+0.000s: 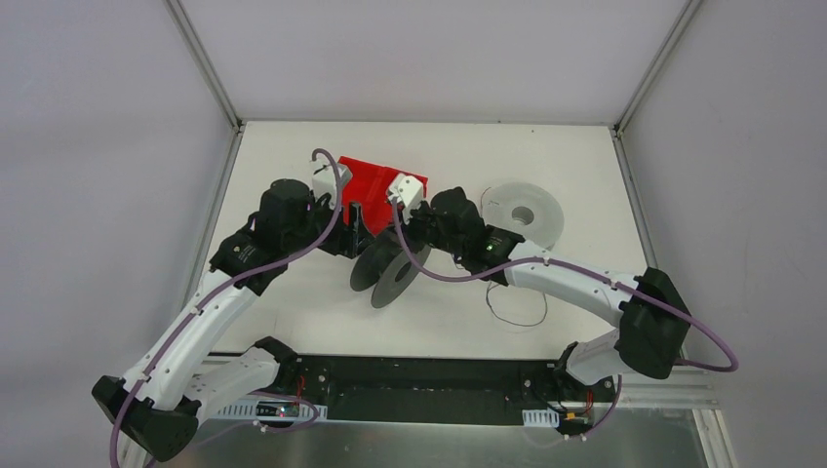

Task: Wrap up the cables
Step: Wrap the cable around the cable reel.

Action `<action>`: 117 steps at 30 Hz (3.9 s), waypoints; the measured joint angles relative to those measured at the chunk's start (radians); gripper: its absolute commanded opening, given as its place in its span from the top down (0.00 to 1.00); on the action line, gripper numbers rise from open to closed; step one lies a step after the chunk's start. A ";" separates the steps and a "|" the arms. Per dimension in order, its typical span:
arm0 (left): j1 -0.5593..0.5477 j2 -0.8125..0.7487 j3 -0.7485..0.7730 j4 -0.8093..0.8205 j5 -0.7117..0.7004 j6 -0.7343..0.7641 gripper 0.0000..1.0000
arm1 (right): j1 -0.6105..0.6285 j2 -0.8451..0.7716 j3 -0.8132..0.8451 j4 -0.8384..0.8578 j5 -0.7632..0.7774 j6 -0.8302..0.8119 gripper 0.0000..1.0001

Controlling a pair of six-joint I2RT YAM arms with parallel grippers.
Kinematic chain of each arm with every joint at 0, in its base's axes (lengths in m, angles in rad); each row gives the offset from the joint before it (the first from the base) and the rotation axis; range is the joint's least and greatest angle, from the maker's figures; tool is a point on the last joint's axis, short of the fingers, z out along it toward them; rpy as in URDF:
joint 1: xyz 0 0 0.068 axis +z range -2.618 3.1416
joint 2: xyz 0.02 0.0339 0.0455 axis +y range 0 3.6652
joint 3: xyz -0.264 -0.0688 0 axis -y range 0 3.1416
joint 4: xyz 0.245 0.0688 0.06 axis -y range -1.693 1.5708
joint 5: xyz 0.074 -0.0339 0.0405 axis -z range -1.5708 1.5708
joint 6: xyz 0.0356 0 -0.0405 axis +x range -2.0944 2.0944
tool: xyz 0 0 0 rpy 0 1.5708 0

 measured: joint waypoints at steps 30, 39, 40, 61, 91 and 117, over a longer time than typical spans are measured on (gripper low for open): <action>0.000 0.089 -0.092 0.059 -0.017 -0.001 0.61 | 0.012 -0.027 -0.127 0.157 0.085 -0.011 1.00; -0.002 0.098 -0.098 0.076 -0.021 -0.008 0.61 | 0.012 -0.037 -0.130 0.145 0.085 -0.014 1.00; -0.002 0.098 -0.103 0.083 -0.023 -0.009 0.61 | 0.012 -0.037 -0.130 0.143 0.085 -0.014 1.00; -0.002 0.114 -0.142 0.166 -0.034 -0.028 0.58 | 0.012 -0.038 -0.130 0.137 0.084 -0.021 1.00; -0.013 0.121 -0.156 0.190 -0.013 -0.024 0.85 | 0.006 -0.071 -0.129 0.149 0.039 -0.030 1.00; -0.013 0.112 -0.142 0.160 -0.016 -0.019 0.56 | -0.005 -0.070 -0.164 0.037 0.027 -0.012 1.00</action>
